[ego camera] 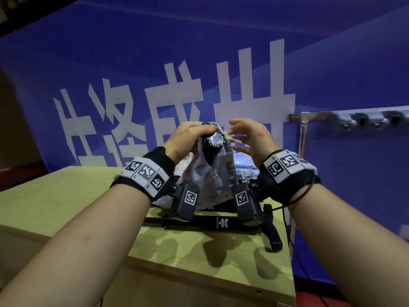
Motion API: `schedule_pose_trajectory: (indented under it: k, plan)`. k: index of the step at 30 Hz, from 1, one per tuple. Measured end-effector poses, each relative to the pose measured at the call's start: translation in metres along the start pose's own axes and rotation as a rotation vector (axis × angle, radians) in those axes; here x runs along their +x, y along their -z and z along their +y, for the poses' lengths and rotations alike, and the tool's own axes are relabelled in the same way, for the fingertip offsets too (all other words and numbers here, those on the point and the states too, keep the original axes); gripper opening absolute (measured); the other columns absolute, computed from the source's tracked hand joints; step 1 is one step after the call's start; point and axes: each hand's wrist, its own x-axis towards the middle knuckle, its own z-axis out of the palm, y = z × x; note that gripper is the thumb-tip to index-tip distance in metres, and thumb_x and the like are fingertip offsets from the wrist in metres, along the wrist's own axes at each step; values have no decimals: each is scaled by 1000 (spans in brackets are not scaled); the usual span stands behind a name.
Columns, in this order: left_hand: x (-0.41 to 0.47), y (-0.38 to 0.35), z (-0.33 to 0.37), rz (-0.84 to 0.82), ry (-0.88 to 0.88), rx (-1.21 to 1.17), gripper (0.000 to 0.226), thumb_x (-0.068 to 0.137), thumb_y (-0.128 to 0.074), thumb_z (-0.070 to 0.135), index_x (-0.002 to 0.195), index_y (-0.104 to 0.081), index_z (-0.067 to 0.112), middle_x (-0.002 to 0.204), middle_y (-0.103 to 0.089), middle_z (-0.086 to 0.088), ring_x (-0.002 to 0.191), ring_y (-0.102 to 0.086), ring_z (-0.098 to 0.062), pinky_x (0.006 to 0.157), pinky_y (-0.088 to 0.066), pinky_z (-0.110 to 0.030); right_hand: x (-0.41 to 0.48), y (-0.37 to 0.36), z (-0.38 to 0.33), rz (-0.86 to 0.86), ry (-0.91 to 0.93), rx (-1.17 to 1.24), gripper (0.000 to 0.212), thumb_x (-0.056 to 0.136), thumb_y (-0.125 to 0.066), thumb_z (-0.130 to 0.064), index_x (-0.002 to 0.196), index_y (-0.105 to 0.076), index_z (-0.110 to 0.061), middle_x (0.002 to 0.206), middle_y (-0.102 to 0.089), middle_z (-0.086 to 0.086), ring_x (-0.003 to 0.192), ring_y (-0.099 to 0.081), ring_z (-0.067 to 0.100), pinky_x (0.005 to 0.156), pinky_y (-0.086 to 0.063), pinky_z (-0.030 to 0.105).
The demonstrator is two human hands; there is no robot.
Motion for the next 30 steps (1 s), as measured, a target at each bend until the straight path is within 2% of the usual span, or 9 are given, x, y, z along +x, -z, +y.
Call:
schedule_pose_trajectory:
  k: [4,6,8,15,18,21,23,27,30]
  plan:
    - [2,0,-2,-11,-4,-20,42,89,-61,27,108,-66,-10,87,-67,-13,72,-63,-16,61,-48,-25,2,0,4,-29,-14,-210,24,84,-66,-25,94,-71,-3,92,-69,11,82,-64,21,83,-51,39]
    - [2,0,-2,-4,-1,-13,38,94,-57,23,108,-66,-11,87,-67,-12,73,-62,-15,62,-47,-24,2,1,6,-42,-18,-275,22,81,-70,-21,91,-73,-1,89,-70,14,84,-63,22,89,-51,44]
    - [2,0,-2,-3,-2,-5,41,90,-60,29,105,-67,-9,86,-68,-12,75,-62,-16,63,-48,-24,2,2,6,-54,-19,-292,15,79,-70,-14,88,-73,-1,83,-67,12,81,-60,21,90,-51,46]
    - [-3,-3,2,-6,-5,-11,60,74,-60,38,109,-65,-10,98,-67,-22,85,-62,-23,70,-48,-32,2,-1,8,-62,15,-305,3,79,-71,-15,77,-73,-13,77,-68,6,78,-61,18,87,-53,42]
    - [-1,-2,1,-12,-12,2,56,79,-62,36,110,-65,-11,96,-67,-23,82,-63,-22,68,-48,-31,1,-5,6,-48,63,-387,7,80,-68,-6,74,-70,-9,69,-63,6,69,-57,16,75,-53,32]
    - [-1,0,-1,-6,-9,-26,32,94,-56,19,108,-66,-8,87,-68,-10,73,-63,-13,60,-48,-22,2,-4,4,2,54,-289,17,83,-60,0,68,-62,-7,63,-55,7,59,-50,15,62,-45,25]
    - [0,2,-2,-6,-16,-34,22,95,-52,14,102,-70,1,92,-69,-9,78,-65,-13,58,-49,-19,7,1,5,48,21,-186,21,84,-58,-1,65,-59,-11,64,-54,7,64,-50,19,66,-46,28]
    - [0,1,-3,-1,-33,3,26,95,-53,14,106,-68,-5,96,-68,-15,77,-64,-15,55,-48,-17,11,7,4,70,40,-152,19,84,-59,-5,67,-59,-15,70,-58,3,75,-55,19,66,-45,26]
    - [-1,-1,-1,-4,-31,16,35,93,-57,22,106,-67,-10,86,-67,-14,67,-62,-12,54,-46,-19,10,10,1,86,74,-95,21,84,-58,-1,70,-56,-17,68,-62,0,72,-56,16,69,-44,27]
